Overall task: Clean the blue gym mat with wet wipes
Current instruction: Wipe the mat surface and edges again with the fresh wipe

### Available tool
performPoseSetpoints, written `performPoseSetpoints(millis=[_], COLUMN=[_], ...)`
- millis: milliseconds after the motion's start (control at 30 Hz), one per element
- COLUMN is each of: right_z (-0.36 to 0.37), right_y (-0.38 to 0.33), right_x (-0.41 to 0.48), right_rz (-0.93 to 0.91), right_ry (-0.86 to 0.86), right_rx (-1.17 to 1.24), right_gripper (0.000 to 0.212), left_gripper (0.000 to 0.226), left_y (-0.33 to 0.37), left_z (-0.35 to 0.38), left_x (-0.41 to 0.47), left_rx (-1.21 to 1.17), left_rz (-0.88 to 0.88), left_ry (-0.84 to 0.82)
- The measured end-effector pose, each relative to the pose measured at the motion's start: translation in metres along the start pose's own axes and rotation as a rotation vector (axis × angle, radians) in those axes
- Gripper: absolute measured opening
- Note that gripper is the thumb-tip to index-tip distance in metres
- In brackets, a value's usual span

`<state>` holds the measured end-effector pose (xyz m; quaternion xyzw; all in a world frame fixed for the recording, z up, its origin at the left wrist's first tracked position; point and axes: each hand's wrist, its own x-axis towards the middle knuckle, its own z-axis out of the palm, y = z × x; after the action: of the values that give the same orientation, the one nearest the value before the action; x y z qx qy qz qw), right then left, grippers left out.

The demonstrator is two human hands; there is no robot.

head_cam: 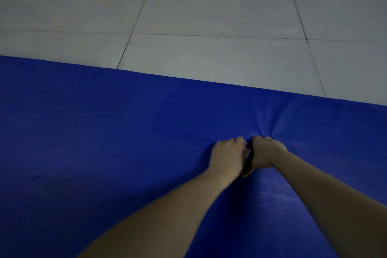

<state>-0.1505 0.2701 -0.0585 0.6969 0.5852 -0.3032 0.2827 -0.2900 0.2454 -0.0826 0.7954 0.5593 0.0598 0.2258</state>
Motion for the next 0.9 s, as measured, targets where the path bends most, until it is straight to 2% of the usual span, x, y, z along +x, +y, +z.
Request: performPoseSetpoints(millis=[67, 200, 400, 467, 533, 667, 767, 900], right_z=[0.002, -0.005, -0.007, -0.008, -0.010, -0.013, -0.013, -0.010], right_y=[-0.002, -0.004, -0.002, -0.005, -0.007, -0.010, -0.010, -0.010], right_x=[0.003, -0.001, -0.004, -0.005, -0.004, -0.001, 0.001, 0.001], right_rz=[0.005, 0.006, 0.005, 0.008, 0.004, -0.007, -0.012, -0.005], right_ry=[-0.009, -0.050, -0.053, -0.062, -0.068, -0.081, -0.072, -0.042], right_rx=[0.013, -0.010, -0.017, -0.028, -0.042, -0.066, -0.069, -0.065], right_gripper=[0.116, 0.136, 0.139, 0.137, 0.129, 0.121, 0.120, 0.103], left_gripper=[0.013, 0.016, 0.012, 0.009, 0.012, 0.021, 0.018, 0.013], left_y=[0.004, -0.035, -0.155, -0.190, -0.203, -0.167, -0.114, -0.025], left_z=[0.008, -0.007, -0.068, -0.083, -0.085, -0.058, -0.029, 0.008], left_x=[0.000, 0.002, -0.020, -0.033, -0.041, -0.040, -0.036, -0.034], left_rx=[0.071, 0.219, 0.220, 0.264, 0.293, 0.194, 0.102, 0.065], left_rz=[0.057, 0.048, -0.279, -0.401, -0.449, -0.391, -0.293, -0.047], left_ry=[-0.013, 0.040, 0.113, 0.170, 0.204, 0.206, 0.204, 0.107])
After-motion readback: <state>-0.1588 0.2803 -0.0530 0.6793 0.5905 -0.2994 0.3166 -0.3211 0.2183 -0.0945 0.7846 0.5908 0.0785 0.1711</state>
